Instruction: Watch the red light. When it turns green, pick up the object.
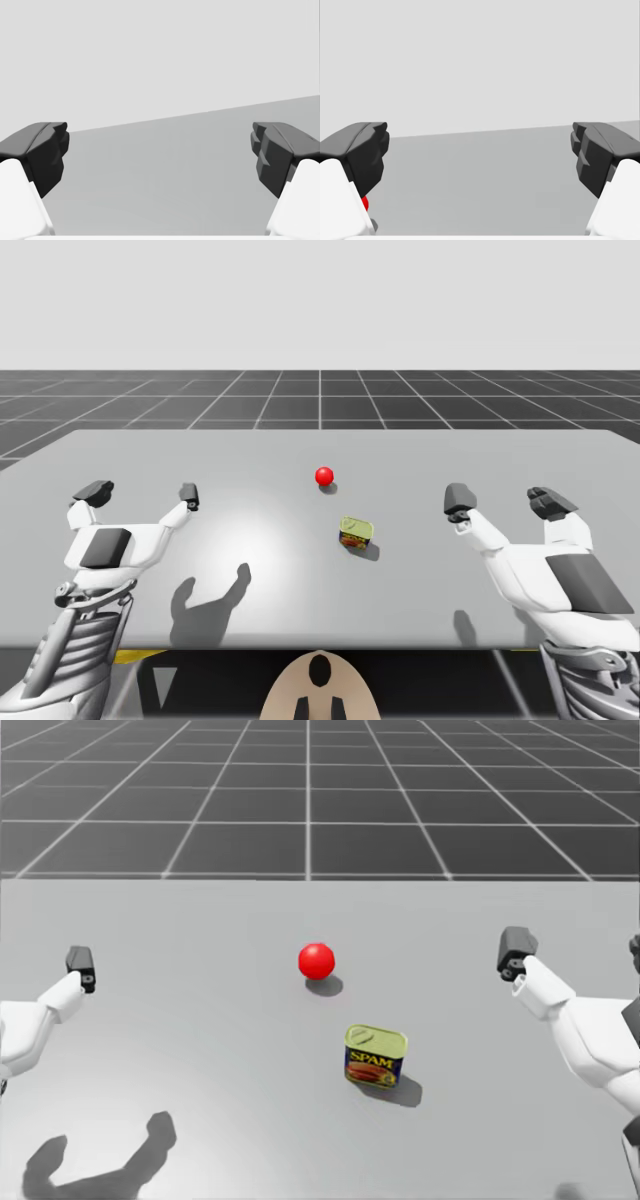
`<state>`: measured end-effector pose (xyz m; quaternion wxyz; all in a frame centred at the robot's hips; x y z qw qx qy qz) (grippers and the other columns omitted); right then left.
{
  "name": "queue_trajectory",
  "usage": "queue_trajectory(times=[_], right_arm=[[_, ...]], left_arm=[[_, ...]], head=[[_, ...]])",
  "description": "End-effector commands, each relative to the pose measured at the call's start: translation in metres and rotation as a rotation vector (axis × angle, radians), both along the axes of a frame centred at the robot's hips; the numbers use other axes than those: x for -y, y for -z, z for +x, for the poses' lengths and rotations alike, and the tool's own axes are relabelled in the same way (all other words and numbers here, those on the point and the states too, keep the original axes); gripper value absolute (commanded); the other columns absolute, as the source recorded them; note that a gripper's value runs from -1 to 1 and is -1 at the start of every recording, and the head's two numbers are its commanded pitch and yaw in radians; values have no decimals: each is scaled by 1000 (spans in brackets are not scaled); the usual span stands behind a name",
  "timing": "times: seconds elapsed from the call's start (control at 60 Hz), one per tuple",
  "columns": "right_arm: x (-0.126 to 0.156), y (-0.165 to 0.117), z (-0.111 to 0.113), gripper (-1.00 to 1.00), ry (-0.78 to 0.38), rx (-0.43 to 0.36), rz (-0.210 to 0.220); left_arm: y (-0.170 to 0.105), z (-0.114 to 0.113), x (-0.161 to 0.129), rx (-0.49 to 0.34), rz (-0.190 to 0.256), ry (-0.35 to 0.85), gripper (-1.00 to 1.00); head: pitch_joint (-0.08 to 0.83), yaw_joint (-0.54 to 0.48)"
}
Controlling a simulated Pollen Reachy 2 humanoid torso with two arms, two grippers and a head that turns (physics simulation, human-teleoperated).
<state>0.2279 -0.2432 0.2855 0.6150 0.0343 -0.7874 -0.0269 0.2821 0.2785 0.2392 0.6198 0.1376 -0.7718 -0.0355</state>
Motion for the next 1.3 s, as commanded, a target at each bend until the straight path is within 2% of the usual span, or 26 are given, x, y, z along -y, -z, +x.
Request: queue_trajectory(times=[0.017,1.3], right_arm=[[-2,2,-1,-1000,3,2,17],[-5,4,-1,-1000,-12,-1,10]], left_arm=[[0,0,0,0,1,1,-1000],[0,-1,1,4,1,12,-1000]], head=[[492,-28],[483,-15]])
